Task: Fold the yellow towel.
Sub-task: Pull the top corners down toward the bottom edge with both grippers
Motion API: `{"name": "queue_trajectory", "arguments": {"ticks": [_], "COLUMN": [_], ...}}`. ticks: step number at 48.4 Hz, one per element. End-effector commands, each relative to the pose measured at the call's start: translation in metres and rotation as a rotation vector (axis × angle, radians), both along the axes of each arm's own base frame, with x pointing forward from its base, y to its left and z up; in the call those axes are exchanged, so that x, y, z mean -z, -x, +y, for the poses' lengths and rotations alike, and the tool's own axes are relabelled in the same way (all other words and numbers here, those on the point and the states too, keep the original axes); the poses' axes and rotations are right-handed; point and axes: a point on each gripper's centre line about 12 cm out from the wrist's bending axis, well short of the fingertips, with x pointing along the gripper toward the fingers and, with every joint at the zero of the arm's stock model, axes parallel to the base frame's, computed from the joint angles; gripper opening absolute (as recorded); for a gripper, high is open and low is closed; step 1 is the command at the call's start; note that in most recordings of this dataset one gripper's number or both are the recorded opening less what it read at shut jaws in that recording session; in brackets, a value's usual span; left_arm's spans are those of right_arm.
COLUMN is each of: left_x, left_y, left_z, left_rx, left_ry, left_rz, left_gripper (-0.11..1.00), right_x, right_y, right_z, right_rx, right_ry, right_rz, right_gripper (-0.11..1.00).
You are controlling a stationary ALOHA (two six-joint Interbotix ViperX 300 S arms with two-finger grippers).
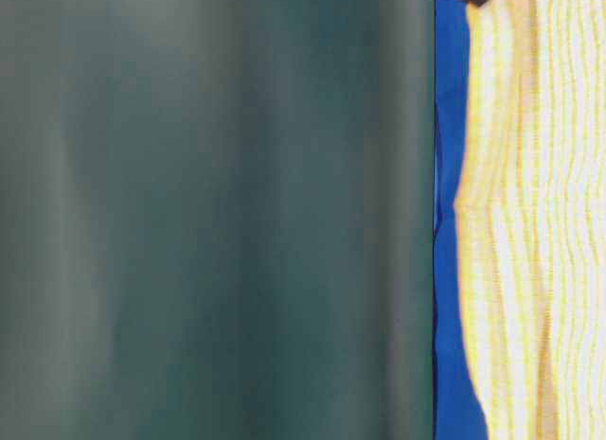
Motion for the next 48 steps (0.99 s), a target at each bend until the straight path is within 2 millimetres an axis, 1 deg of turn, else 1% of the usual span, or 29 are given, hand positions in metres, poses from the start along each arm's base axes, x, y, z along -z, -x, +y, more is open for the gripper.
{"name": "queue_trajectory", "arguments": {"ticks": [1, 13, 20, 24, 31, 48], "left_x": [-0.005, -0.006, -0.008, -0.008, -0.008, -0.006], "left_y": [-0.002, -0.004, -0.004, -0.004, -0.004, -0.004], "left_z": [-0.014, -0.058, -0.081, -0.090, -0.096, -0.100], "left_rx": [0.038, 0.142, 0.195, 0.216, 0.236, 0.248], "left_ry": [0.022, 0.118, 0.170, 0.189, 0.197, 0.196], "left_rz": [-0.023, -0.023, -0.029, -0.030, -0.024, -0.008], "left_gripper": [0.03, 0.03, 0.03, 0.03, 0.03, 0.03], "right_x": [-0.006, -0.007, -0.008, -0.009, -0.009, -0.006], "right_y": [-0.002, -0.004, -0.005, -0.006, -0.006, -0.010], "right_z": [0.014, 0.061, 0.080, 0.088, 0.095, 0.105], "right_rx": [-0.024, -0.132, -0.173, -0.188, -0.207, -0.239], "right_ry": [-0.024, -0.096, -0.130, -0.142, -0.147, -0.151], "right_rz": [-0.031, -0.048, -0.055, -0.062, -0.067, -0.051], "right_gripper": [0.04, 0.04, 0.04, 0.04, 0.04, 0.04]}}
